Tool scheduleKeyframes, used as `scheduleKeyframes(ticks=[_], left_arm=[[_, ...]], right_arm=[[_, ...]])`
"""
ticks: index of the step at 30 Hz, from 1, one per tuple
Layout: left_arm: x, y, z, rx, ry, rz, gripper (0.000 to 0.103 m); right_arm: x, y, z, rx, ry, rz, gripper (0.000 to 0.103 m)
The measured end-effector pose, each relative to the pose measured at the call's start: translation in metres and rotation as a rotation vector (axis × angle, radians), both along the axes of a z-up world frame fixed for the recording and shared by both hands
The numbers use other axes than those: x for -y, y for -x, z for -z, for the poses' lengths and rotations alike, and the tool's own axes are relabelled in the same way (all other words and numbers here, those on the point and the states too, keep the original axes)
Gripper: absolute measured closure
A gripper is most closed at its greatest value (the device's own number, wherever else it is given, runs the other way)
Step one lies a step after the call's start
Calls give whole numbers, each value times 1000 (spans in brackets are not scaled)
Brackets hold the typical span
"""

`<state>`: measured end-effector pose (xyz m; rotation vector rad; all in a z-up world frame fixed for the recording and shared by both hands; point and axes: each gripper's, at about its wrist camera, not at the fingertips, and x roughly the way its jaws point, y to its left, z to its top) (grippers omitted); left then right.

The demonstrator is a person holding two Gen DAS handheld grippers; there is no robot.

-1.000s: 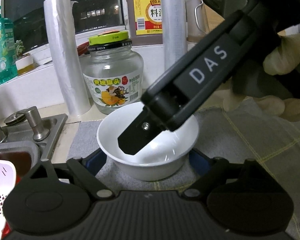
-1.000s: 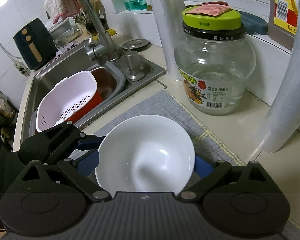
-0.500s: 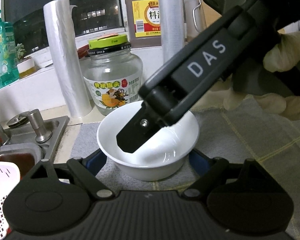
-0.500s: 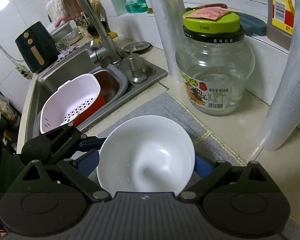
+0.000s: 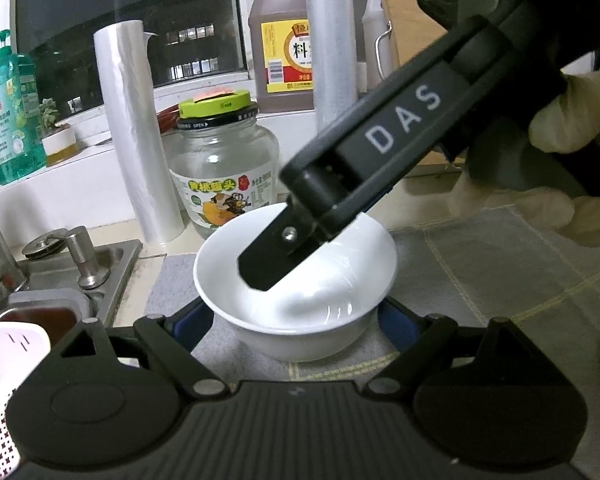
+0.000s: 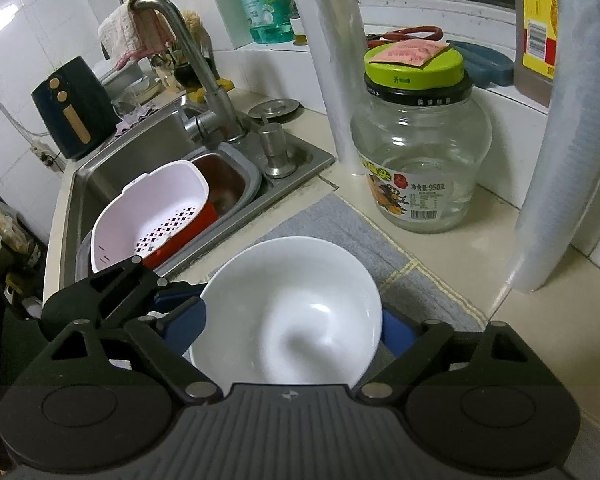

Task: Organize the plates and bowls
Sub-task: 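Lift the white bowl off the mat with the right tool, then carry the white bowl over the two stacked bowls with the right tool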

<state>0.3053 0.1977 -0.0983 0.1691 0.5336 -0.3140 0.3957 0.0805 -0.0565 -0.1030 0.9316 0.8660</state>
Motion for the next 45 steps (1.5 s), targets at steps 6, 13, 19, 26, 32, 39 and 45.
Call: scheduleKeyframes(ticks=[6,13,19,26,32,39,45], left_arm=[[0,9,-6,1,7,0,14],[2,22,-14,8,6,5,14],[8,40,-23,6,-2,11,14],[21,63,-33,1,-27,31,14],[32,82,-40,1,-38,53,14],[46,103,-45,-2,-47,79,14],[61,116,-48,-10,-55,109,14]], right_arm=[[3,12,-9,17,2,-4,18],[9,26,-18,24,-10,2,18],[19,44,-25,23,-26,6,18],[34,67,-30,16,-39,18,18],[49,90,-36,21,-44,23,18],[69,115,-45,30,-55,32,18],[88,130,-45,26,-56,58,18]])
